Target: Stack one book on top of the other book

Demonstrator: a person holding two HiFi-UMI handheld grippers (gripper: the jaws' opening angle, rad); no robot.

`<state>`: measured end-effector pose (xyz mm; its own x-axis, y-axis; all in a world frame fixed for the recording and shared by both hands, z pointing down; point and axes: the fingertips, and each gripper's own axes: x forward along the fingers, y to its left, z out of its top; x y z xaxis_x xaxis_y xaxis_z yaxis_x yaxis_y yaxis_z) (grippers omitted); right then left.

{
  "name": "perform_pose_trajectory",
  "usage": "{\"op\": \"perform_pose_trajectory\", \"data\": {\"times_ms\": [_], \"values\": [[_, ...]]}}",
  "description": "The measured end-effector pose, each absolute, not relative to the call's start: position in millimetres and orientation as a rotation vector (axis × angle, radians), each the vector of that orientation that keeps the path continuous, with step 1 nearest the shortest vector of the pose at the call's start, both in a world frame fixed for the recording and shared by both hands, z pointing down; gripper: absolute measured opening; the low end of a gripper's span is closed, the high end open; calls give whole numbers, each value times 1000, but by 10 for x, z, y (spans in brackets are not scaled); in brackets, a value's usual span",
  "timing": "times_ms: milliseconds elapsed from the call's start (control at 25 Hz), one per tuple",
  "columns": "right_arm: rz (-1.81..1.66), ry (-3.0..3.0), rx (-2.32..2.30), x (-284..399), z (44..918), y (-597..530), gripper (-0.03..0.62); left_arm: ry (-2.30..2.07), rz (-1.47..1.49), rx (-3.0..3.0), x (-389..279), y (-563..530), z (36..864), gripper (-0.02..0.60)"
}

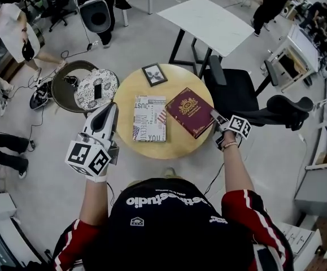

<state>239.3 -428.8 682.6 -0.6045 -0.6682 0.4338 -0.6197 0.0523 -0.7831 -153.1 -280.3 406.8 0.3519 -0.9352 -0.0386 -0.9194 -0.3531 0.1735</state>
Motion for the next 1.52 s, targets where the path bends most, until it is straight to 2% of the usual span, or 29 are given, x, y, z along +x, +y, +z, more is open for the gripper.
{"op": "perform_pose_trajectory", "data": {"times_ms": [800,1200,1520], "values": [[-1695,2359,-1191,960,6892,-4642,253,-1963,-145,2285,-2455,-2283,4128,15],[-1576,2205,-1329,860,6950,-4765,252,-2007,-72,2247,-2511,-2145,4134,15],[-1562,2156,-1377,856,7215,-4413,253,-1941,13,2293,-2431,-2150,4218,15]]}}
